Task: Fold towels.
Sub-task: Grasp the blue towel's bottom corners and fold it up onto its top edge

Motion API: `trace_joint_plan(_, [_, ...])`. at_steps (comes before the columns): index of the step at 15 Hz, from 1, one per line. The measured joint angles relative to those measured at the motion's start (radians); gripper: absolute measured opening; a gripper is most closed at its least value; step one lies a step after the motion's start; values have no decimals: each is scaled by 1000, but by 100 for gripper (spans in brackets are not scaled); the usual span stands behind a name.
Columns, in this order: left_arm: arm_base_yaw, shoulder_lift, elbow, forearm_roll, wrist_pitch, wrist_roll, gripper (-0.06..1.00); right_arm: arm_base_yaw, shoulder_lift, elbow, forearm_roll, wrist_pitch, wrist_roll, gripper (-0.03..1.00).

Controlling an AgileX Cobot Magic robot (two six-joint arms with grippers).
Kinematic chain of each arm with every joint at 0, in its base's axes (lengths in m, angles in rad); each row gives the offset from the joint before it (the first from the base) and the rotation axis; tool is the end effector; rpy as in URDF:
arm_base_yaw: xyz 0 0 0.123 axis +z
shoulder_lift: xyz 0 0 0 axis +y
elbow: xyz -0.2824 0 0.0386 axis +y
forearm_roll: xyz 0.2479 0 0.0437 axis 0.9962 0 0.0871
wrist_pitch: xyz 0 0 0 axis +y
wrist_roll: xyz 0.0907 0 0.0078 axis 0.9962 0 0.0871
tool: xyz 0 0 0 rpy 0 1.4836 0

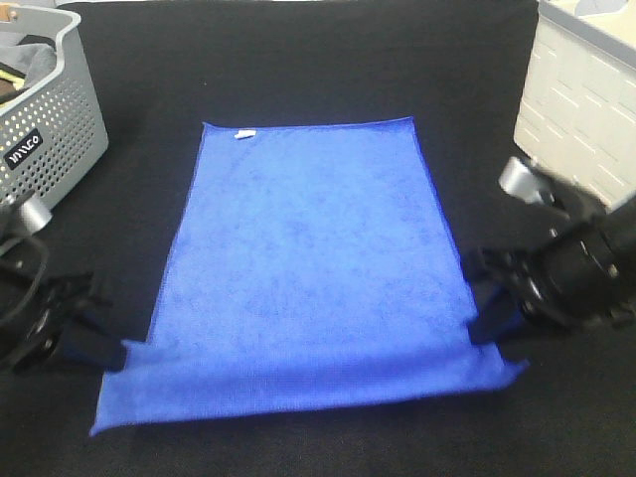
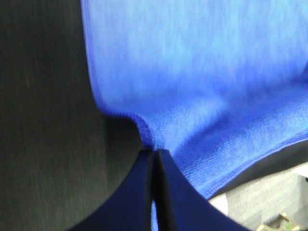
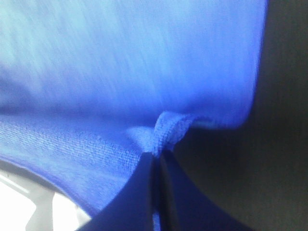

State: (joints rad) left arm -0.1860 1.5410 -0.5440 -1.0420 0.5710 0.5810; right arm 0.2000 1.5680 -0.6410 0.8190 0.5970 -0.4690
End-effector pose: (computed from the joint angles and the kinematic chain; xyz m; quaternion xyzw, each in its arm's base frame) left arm 0.2170 -0.0841 0.1463 -0.0526 0.9555 -0.2743 0.0947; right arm 0.2334 0.0855 0.1541 -0.0043 0.9675 0.2349 0.0938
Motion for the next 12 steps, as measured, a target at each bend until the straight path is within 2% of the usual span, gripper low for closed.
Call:
trace_joint_plan(4, [3, 169, -258, 88, -2, -81, 0, 0, 162, -301, -64, 15, 32, 0])
trace_joint_plan(8, [47, 404, -636, 155, 6, -149, 0, 0, 416, -725, -204, 68, 126, 0])
trace_joint_plan(12, [47, 586, -939, 166, -23, -157, 0, 0, 635, -1066, -305, 81, 212, 0])
